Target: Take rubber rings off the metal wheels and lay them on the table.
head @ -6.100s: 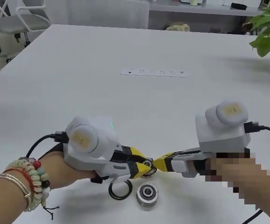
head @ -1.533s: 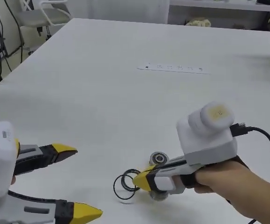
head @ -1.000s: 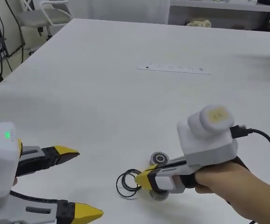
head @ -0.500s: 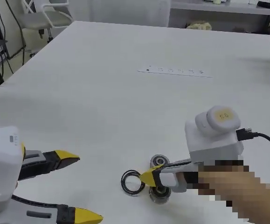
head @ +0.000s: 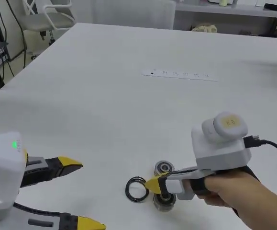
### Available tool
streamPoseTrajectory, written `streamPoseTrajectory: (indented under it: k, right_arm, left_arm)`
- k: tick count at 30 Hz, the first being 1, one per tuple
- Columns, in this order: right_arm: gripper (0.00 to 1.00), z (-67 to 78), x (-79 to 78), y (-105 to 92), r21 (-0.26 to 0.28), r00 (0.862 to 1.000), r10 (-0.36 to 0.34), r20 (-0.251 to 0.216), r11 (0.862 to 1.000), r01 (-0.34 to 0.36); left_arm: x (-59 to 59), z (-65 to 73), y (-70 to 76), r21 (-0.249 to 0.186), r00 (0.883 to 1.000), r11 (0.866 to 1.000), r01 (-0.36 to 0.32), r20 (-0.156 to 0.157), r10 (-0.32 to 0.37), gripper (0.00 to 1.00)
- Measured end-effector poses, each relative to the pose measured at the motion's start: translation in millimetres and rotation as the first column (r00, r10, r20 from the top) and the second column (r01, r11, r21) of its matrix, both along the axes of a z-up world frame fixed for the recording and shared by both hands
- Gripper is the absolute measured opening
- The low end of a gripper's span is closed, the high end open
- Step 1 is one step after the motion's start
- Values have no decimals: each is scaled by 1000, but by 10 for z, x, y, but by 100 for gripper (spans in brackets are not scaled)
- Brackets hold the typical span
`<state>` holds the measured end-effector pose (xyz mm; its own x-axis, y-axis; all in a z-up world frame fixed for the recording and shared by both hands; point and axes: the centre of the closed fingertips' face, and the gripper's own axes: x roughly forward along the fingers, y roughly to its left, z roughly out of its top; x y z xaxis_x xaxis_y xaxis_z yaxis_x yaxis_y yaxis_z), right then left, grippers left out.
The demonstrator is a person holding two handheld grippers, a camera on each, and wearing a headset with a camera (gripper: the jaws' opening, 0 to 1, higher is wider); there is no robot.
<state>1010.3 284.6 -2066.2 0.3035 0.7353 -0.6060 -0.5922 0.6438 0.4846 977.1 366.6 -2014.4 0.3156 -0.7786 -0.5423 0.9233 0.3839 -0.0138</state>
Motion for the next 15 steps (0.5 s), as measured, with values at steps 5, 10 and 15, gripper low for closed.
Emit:
streamPoseTrajectory:
  k: [5, 10, 15]
  right_arm:
    - [0, -6, -7, 12, -6, 1000, 9, 6, 1000, -8]
    - [0, -2, 6, 1, -1, 1000, -1, 4, 1000, 1]
    - [0, -4, 14, -5, -2, 1000, -4, 5, 1000, 4]
  left_arm:
    - [-1, -8, 2, 5, 1000, 1000, 3, 0, -3, 68]
    - [0, -7, 1, 3, 1000, 1000, 1, -1, -1, 67]
    - [6, -1, 1, -2, 1000, 1000, -2, 0, 2, 67]
